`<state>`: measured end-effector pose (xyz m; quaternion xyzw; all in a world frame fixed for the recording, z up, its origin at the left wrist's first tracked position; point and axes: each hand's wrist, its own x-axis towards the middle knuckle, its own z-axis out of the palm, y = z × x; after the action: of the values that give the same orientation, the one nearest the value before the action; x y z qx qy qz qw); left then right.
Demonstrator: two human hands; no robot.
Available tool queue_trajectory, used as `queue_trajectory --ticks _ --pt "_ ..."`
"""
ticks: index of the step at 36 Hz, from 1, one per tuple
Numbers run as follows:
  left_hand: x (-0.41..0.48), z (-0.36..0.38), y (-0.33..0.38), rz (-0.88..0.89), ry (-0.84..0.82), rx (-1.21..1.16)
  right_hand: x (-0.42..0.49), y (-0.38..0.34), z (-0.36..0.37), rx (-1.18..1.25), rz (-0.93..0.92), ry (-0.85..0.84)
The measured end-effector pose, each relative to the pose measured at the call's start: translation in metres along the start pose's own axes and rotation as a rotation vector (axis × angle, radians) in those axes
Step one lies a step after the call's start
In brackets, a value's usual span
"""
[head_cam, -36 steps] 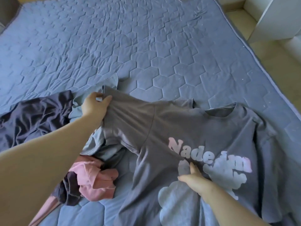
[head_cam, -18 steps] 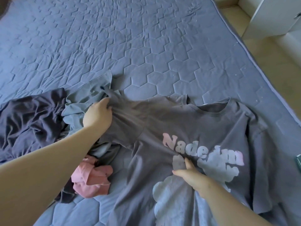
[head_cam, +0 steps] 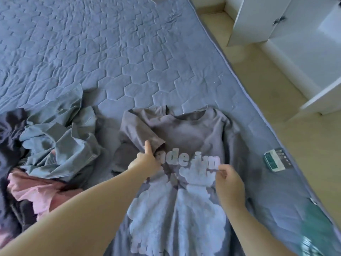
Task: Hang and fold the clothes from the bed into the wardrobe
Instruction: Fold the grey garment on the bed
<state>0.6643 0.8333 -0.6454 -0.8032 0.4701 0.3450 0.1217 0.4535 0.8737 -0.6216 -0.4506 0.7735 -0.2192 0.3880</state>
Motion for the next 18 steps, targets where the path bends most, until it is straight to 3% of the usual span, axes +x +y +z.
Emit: queue_trajectory --ticks 3,6,8,14,18 --pt "-0.006 0.003 -0.01 0.065 0.214 -0.06 0.003 0.01 -0.011 0.019 0.062 0.038" --pt "-0.007 0.0 -0.013 0.115 0.388 -0.325 0.006 0.007 -0.003 0.129 0.091 -0.079" --pt "-0.007 -0.003 -0.014 0.054 0.455 -0.458 0.01 0.0 0.01 0.213 0.129 -0.178" --pt "0.011 -0.017 -0.038 -0.253 0.425 -0.371 0.022 -0.032 0.067 0.372 0.259 -0.399" --pt "0.024 -0.02 -0.065 -0.218 0.4 -0.268 0.036 -0.054 0.107 0.43 0.411 -0.442"
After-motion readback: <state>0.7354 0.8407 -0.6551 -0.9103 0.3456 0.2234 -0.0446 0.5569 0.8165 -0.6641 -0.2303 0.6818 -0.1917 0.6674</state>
